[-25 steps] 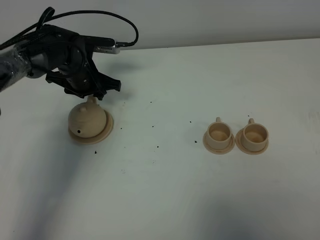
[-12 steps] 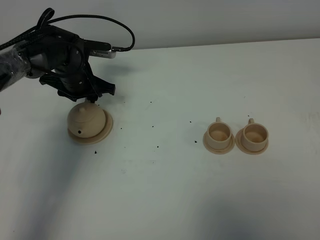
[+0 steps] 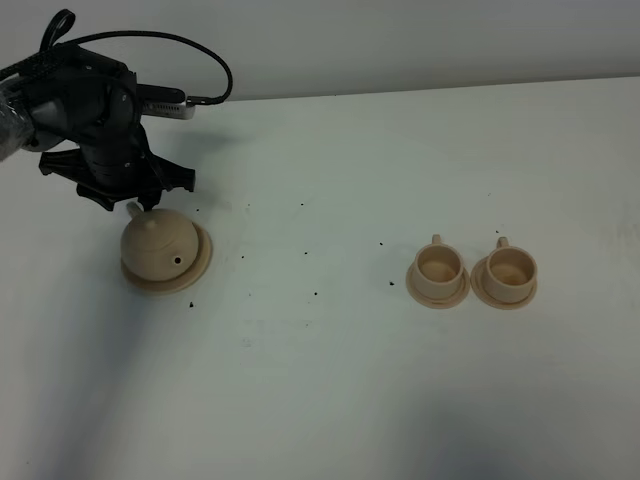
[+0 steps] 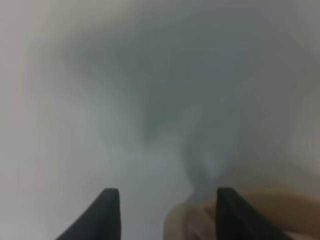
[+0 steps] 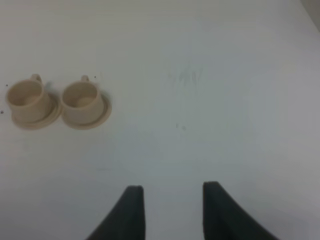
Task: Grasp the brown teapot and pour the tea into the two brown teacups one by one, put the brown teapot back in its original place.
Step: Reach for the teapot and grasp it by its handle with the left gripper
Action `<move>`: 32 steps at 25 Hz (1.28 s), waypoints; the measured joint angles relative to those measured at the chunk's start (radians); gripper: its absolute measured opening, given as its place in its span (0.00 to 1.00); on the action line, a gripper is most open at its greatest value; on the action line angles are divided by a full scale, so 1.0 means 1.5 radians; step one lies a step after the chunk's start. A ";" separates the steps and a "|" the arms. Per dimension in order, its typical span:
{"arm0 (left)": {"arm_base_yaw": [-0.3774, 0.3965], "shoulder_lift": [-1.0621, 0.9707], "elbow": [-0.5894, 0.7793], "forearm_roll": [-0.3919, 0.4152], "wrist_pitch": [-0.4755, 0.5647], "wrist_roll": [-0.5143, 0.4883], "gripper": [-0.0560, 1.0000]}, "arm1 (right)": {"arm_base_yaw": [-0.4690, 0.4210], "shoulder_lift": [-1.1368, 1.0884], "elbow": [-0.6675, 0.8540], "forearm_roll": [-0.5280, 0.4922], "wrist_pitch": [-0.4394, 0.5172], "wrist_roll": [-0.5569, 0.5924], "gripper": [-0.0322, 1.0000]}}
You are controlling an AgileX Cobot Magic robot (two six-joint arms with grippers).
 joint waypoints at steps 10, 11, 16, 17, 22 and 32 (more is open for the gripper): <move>0.012 0.000 0.000 0.016 0.094 0.001 0.51 | 0.000 0.000 0.000 0.000 0.000 0.000 0.33; 0.012 0.000 0.000 0.016 0.105 0.001 0.51 | 0.000 0.000 0.000 0.000 0.000 0.000 0.33; 0.012 0.000 0.000 0.016 0.152 0.001 0.51 | 0.000 0.000 0.000 0.000 0.000 0.000 0.33; 0.012 0.000 0.000 0.014 0.158 0.001 0.51 | 0.000 0.000 0.000 0.000 0.000 0.000 0.33; 0.012 0.000 0.000 0.007 0.186 0.004 0.51 | 0.000 0.000 0.000 0.000 0.000 0.000 0.33; 0.012 0.000 0.000 0.000 0.215 0.013 0.51 | 0.000 0.000 0.000 0.000 0.000 0.000 0.33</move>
